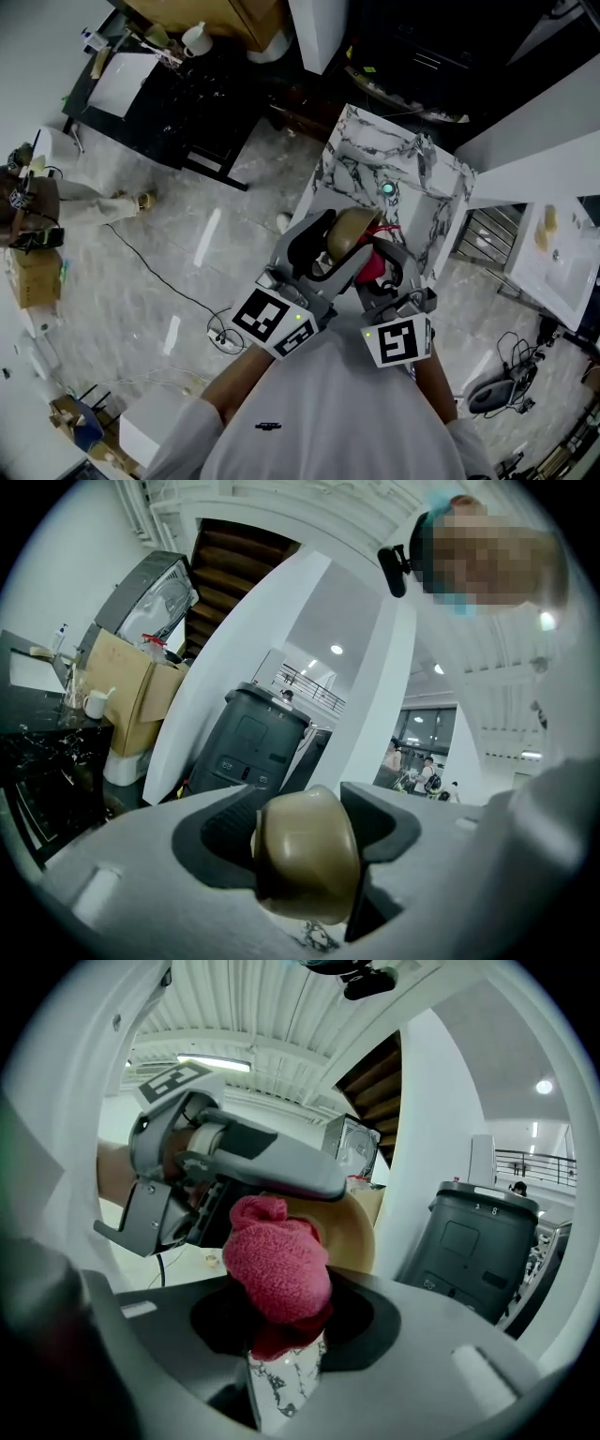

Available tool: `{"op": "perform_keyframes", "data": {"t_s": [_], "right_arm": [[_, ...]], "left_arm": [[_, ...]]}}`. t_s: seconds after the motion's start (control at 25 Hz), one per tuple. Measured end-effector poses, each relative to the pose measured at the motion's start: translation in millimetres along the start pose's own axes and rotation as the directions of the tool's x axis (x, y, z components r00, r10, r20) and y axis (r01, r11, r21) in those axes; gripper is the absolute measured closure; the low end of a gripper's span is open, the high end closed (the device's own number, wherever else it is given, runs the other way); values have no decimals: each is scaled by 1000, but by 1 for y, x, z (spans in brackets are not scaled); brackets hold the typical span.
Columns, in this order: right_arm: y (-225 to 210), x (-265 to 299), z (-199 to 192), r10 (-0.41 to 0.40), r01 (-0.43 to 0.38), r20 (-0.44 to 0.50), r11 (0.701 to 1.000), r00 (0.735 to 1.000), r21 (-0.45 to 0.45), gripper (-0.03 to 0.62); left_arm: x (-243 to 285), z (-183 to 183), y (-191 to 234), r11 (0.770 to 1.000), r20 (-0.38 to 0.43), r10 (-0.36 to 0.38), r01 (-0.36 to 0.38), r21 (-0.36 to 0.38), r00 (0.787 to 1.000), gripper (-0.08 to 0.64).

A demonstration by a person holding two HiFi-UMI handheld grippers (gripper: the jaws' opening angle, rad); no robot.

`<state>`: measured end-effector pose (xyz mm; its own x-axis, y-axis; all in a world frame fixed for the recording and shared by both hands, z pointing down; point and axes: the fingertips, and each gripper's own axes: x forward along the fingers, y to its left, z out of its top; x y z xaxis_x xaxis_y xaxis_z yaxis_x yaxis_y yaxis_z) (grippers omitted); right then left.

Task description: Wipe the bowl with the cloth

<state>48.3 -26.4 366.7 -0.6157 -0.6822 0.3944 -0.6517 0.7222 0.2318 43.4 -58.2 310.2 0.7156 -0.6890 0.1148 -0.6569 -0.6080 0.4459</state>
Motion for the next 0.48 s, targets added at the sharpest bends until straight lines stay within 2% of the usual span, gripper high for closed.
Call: {"op": "perform_keyframes", "data": {"t_s": [0.12,0.24,0.48], "right_arm": [[5,-5,-1,60,-60,14,998,998,1,445],[6,-11,-2,98,-99,37,995,994,10,445],[4,-24,-3,73,-74,77,997,994,11,445]], "left_arm": [[3,-5,-2,1000,-14,-15,15,-23,1000,273],[9,-16,-8,995,-63,-77,73,-68,995,276],[6,-30,-21,979,-95,-165,151,-137,982,276]]}}
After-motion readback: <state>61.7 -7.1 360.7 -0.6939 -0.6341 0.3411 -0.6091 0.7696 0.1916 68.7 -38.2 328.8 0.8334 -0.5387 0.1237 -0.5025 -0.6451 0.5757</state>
